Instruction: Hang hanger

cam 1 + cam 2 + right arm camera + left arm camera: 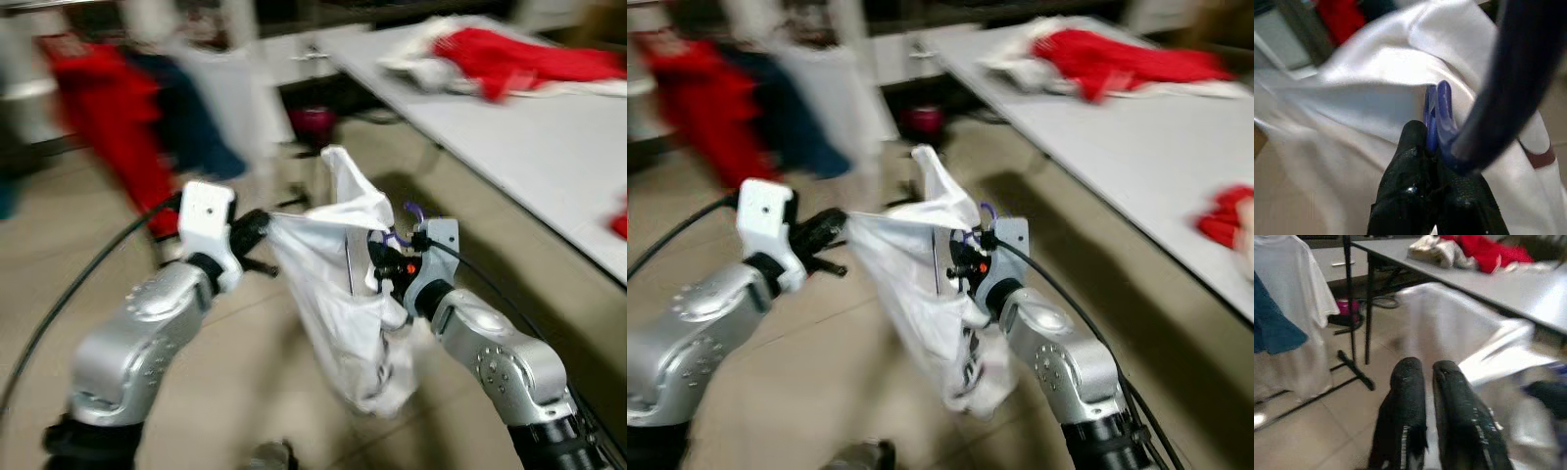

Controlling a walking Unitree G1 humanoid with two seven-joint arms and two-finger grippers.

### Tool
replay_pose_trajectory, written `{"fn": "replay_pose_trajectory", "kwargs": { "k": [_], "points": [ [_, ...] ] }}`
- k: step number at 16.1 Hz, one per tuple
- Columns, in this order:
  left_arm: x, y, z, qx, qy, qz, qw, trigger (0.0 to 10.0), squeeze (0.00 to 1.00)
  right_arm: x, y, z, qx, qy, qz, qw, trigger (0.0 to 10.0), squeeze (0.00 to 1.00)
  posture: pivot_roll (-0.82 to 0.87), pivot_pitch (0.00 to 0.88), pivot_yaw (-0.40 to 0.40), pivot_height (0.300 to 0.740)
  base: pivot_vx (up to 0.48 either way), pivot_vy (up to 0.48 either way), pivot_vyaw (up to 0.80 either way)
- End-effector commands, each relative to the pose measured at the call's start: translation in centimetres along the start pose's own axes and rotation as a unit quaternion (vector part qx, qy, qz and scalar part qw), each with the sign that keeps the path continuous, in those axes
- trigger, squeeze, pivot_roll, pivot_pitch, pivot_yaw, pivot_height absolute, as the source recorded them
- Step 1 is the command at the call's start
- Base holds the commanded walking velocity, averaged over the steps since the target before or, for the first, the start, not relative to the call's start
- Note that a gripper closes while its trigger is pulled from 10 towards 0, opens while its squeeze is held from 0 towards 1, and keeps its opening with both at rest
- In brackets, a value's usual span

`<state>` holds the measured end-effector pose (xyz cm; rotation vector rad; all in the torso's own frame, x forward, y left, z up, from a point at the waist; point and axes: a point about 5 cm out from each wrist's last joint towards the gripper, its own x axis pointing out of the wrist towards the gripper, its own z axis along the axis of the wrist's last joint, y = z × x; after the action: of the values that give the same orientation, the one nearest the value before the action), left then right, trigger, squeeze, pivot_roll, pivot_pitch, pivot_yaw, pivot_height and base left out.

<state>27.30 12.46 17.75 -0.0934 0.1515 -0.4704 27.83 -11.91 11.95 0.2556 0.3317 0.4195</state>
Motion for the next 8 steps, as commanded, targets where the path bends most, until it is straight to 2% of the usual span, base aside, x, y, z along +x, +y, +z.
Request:
{"fn": "replay_pose_trajectory", "kwargs": {
  "k": [1,3,5,7,8],
  "points": [
    [0.2,-0.1,0.3,0.000,-0.006,-0.014,1.000,10.0,1.00,0.0,0.3,0.9,0.002,-0.020,0.009,1.000,10.0,0.00,0.08,0.040,-0.011,0.740,0.000,0.000,0.79],
    [0.5,-0.9,0.7,-0.016,-0.022,-0.048,0.998,10.0,1.00,0.0,0.8,1.0,0.000,-0.024,0.026,0.999,10.0,0.00,0.08,0.033,-0.013,0.740,0.000,0.000,0.79],
    [0.1,-1.2,1.5,-0.025,-0.030,-0.073,0.997,10.0,1.00,0.0,0.3,1.1,-0.014,-0.022,0.030,0.999,10.0,0.00,0.10,0.026,-0.012,0.740,0.000,0.000,0.79],
    [-0.5,-0.3,1.2,-0.015,-0.023,-0.064,0.998,10.0,1.00,-0.1,-0.3,1.1,-0.026,-0.018,0.033,0.999,10.0,0.00,0.09,0.010,-0.012,0.740,0.000,0.000,0.79],
    [-0.9,1.7,0.8,0.007,-0.015,-0.016,1.000,10.0,1.00,-0.5,-0.9,1.2,-0.048,-0.007,0.043,0.998,10.0,0.00,0.09,0.008,-0.011,0.740,0.000,0.000,0.79]
  ]
}}
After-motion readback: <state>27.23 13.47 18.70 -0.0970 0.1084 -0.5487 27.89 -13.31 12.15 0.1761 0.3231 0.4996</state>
